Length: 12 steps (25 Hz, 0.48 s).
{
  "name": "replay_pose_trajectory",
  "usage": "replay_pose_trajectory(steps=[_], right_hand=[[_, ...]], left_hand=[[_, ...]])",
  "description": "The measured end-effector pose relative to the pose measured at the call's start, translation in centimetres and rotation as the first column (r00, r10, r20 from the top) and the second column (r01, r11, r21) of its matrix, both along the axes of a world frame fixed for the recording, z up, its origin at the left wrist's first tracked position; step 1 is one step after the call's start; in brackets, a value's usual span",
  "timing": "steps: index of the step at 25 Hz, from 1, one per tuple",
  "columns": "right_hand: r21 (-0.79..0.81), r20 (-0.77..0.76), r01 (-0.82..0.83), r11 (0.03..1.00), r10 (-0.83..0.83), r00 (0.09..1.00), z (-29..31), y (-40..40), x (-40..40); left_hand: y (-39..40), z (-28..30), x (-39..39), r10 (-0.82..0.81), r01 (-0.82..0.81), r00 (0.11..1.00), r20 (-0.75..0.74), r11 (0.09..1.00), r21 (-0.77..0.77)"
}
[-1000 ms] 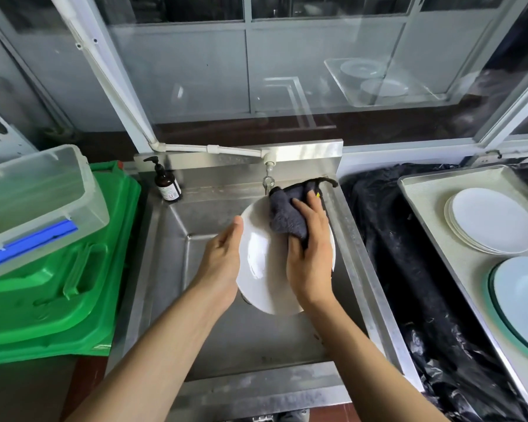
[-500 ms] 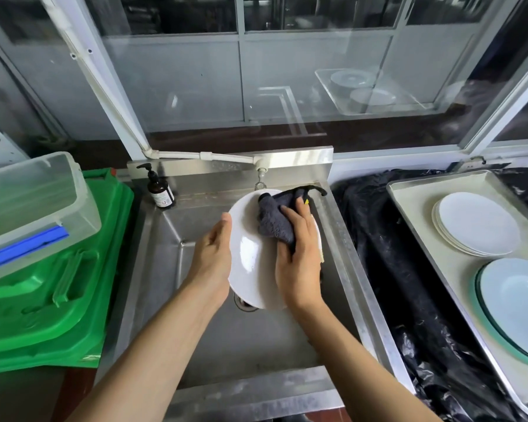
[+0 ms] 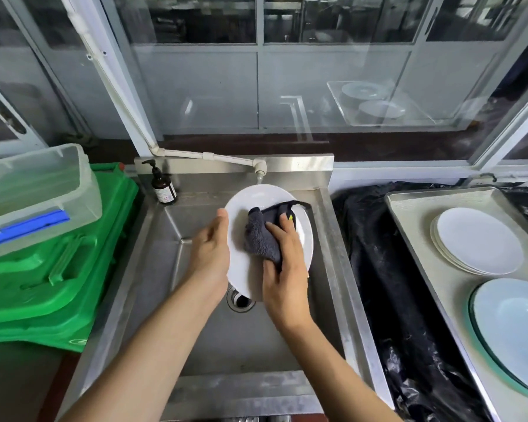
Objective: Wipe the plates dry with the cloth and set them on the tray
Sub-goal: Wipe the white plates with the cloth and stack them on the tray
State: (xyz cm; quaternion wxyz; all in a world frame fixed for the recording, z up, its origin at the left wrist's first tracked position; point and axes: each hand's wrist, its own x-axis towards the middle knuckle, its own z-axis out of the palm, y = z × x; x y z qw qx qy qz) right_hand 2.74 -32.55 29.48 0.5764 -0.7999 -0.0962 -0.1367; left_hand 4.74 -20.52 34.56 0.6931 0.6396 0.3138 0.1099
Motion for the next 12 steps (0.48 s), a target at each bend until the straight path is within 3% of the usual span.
replay_pose_trajectory(steps=[2, 4, 9, 12], right_hand=[[-0.057, 0.078, -0.158, 0.986, 0.162, 0.984, -0.6, 0.9, -2.3], [-0.113, 0.111, -0.216, 0.97, 0.229, 0.967, -1.0, 0.4, -2.5], [-0.09, -0.066, 0.111, 0.99, -0.117, 0.991, -0.1, -1.5, 0.6], [-0.116, -0.024, 0.059, 0.992, -0.062, 0.998, 0.7, 0.1, 0.1]], left_hand=[[-0.2, 0.1, -0.1, 0.017, -0.017, 1.0, 0.021, 1.0, 0.021], [0.3, -0.1, -0.4, 0.039, -0.04, 0.998, 0.045, 0.999, 0.007], [0.9, -1.3, -1.0, 0.051, -0.051, 0.999, -0.008, 0.999, -0.003], [1.1, -0.6, -0.6, 0.047, -0.048, 0.999, -0.014, 0.999, -0.015]])
